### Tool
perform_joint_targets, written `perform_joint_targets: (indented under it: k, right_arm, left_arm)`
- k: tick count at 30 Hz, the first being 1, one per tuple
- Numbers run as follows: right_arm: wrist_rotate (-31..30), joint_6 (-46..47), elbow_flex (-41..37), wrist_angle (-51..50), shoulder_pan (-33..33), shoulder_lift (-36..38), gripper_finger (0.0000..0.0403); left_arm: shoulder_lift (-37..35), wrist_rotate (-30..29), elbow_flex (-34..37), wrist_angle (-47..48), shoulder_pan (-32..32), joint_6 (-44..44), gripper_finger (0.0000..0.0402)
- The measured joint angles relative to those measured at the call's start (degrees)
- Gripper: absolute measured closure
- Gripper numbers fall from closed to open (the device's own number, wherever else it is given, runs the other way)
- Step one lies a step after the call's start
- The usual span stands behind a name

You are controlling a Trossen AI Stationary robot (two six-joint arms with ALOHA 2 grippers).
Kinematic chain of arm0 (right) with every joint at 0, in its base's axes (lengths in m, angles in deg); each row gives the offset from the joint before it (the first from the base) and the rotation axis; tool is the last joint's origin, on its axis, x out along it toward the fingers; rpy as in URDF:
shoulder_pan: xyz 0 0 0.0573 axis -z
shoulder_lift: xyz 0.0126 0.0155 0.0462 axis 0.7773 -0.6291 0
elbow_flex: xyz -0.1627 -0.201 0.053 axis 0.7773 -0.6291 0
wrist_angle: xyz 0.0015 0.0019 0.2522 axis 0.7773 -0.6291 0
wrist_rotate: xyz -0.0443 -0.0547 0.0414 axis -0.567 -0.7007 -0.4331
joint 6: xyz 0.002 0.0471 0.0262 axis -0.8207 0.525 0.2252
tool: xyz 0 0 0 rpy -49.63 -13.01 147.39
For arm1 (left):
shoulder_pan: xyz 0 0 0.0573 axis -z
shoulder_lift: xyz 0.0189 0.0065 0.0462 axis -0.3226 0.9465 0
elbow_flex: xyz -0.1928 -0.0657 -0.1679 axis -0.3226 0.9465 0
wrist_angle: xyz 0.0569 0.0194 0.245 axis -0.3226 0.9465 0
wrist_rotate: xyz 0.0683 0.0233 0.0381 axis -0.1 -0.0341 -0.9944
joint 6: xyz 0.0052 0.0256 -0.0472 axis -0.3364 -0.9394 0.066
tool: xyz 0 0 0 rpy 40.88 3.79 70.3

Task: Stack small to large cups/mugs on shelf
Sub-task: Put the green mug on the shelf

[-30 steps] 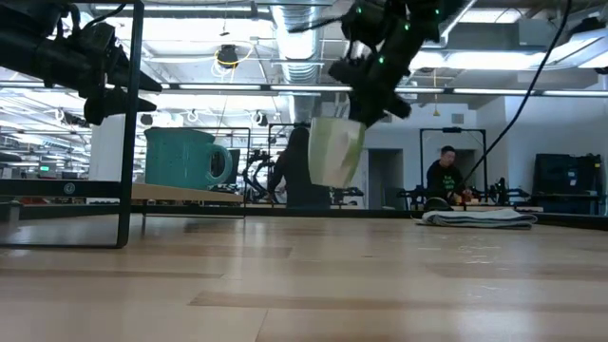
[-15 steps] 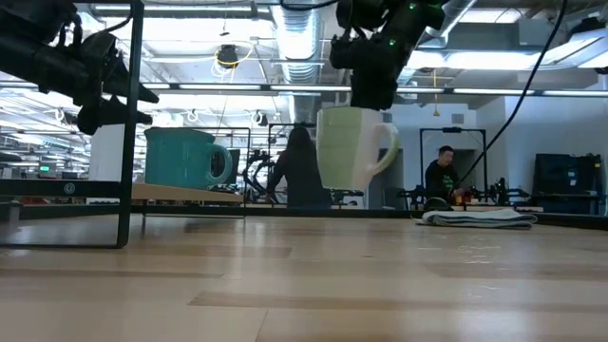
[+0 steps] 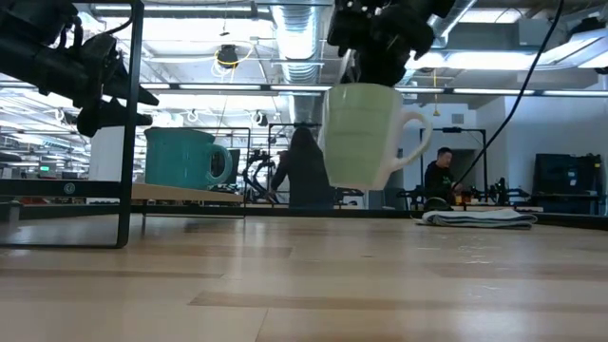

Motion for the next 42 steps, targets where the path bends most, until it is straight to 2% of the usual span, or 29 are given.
perform_joint_targets:
  k: [8, 13, 20, 29, 35, 42]
  right_arm:
    - [0.2, -6.0, -0.2, -3.7, -3.5, -3.1, 0.0384]
    - [1.5, -6.4, 0.1, -1.9, -5.4, -7.8, 0.0383]
    - [1.1, -7.8, 0.6, 0.6, -6.8, -9.2, 0.0383]
    - [0.2, -6.6, 0.2, 2.7, -6.6, -8.0, 0.0302]
    - [0.0, -6.6, 0.2, 2.5, -6.6, -7.9, 0.0286]
    - [-4.6, -6.8, 0.2, 2.4, -6.6, -7.8, 0.0266]
  left_arm:
    - [0.0, -0.2, 0.0, 0.0, 0.0, 0.0, 0.0154]
    - [0.3, -0.2, 0.0, 0.1, 0.1, 0.0, 0.0154]
    - [0.7, -0.5, 0.1, 0.4, 0.2, 0.3, 0.0154]
    - [0.6, -1.1, 0.0, 0.4, 0.2, 0.3, 0.0154]
    - [0.6, -1.3, 0.0, 0.4, 0.2, 0.3, 0.0154]
    - [0.6, -1.3, 0.0, 0.4, 0.2, 0.3, 0.0154]
